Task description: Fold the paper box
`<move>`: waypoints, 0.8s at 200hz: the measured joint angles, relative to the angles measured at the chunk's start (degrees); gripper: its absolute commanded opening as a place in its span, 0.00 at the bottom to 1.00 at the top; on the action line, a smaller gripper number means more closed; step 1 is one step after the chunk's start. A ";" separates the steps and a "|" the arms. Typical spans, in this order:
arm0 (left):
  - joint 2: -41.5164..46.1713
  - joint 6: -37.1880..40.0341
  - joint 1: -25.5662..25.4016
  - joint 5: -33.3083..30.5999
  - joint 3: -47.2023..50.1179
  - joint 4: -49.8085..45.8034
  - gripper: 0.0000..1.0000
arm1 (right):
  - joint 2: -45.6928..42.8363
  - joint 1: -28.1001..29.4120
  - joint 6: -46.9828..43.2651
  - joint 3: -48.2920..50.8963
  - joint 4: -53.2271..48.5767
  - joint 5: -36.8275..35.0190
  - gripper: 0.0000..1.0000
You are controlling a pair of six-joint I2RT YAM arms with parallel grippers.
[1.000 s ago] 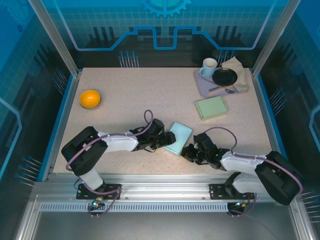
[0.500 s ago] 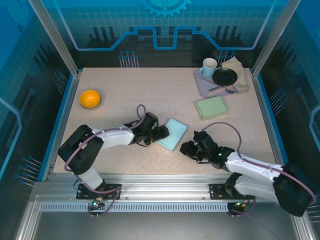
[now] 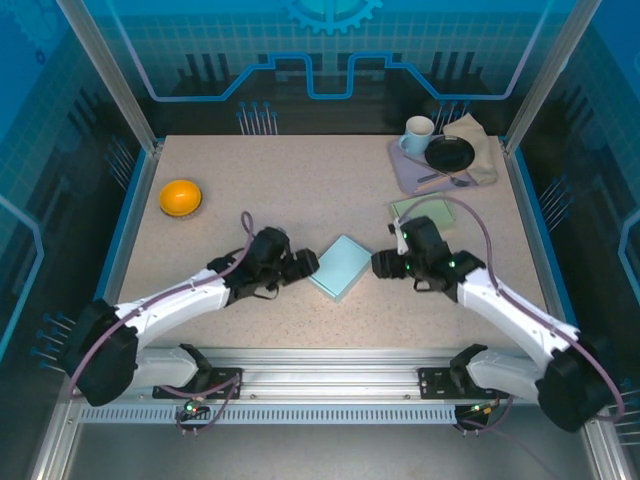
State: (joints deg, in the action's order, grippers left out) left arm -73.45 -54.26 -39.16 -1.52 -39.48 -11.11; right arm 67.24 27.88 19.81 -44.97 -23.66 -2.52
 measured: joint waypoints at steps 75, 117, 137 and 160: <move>-13.00 -9.84 -3.04 -0.20 1.73 14.62 0.80 | 25.22 -5.11 -15.17 -13.27 2.32 14.80 0.66; -16.09 -11.63 -3.04 -0.39 1.68 17.64 0.71 | 33.62 -5.53 -17.11 -17.22 2.27 17.51 0.65; -17.22 -11.76 -3.06 -0.52 0.52 18.40 0.66 | 35.91 -5.53 -17.22 -18.80 2.10 18.58 0.60; -19.17 -11.52 -2.60 -0.83 -1.73 18.38 0.62 | 37.46 -5.55 -16.65 -19.80 2.54 20.98 0.51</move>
State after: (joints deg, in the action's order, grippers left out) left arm -92.62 -65.78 -41.76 -2.35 -41.21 7.27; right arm 104.71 22.33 3.16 -64.77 -21.12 18.46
